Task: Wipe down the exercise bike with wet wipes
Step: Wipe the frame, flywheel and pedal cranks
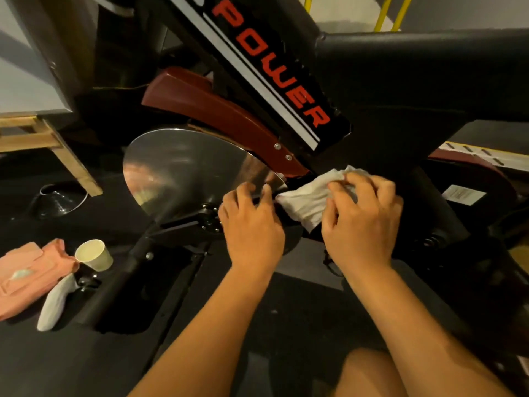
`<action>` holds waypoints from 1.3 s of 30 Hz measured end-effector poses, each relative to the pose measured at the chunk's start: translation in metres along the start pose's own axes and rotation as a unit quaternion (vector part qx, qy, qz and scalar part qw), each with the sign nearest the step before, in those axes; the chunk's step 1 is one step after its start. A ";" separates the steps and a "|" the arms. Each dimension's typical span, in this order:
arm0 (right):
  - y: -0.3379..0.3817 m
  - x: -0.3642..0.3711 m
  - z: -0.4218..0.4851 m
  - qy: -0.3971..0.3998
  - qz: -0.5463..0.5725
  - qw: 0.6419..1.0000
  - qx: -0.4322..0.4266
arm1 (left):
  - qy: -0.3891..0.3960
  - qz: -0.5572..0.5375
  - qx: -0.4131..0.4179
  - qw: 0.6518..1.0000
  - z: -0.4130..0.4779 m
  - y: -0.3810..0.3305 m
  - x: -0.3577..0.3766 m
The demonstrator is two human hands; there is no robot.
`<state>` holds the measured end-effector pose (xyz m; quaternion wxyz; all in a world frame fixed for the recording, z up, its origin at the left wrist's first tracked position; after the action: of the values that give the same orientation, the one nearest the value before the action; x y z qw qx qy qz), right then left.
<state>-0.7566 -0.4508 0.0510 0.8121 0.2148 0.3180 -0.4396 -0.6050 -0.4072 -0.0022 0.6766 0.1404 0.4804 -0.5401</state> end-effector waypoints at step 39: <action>-0.030 0.030 -0.058 0.161 0.343 0.874 0.305 | 0.033 -0.087 0.097 0.991 -0.024 -0.028 0.018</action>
<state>-0.7889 -0.4476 -0.0129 0.7434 0.6154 0.2010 -0.1680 -0.6419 -0.4112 -0.0201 0.5941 0.1808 0.4581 -0.6359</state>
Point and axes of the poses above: each hand's wrist, its own z-axis towards the middle knuckle, its own x-axis out of the palm, y = z × x, the point moved 6 cm from there along z, towards the middle knuckle, and after that the axes turned 3 degrees about z, right-handed, at the moved point
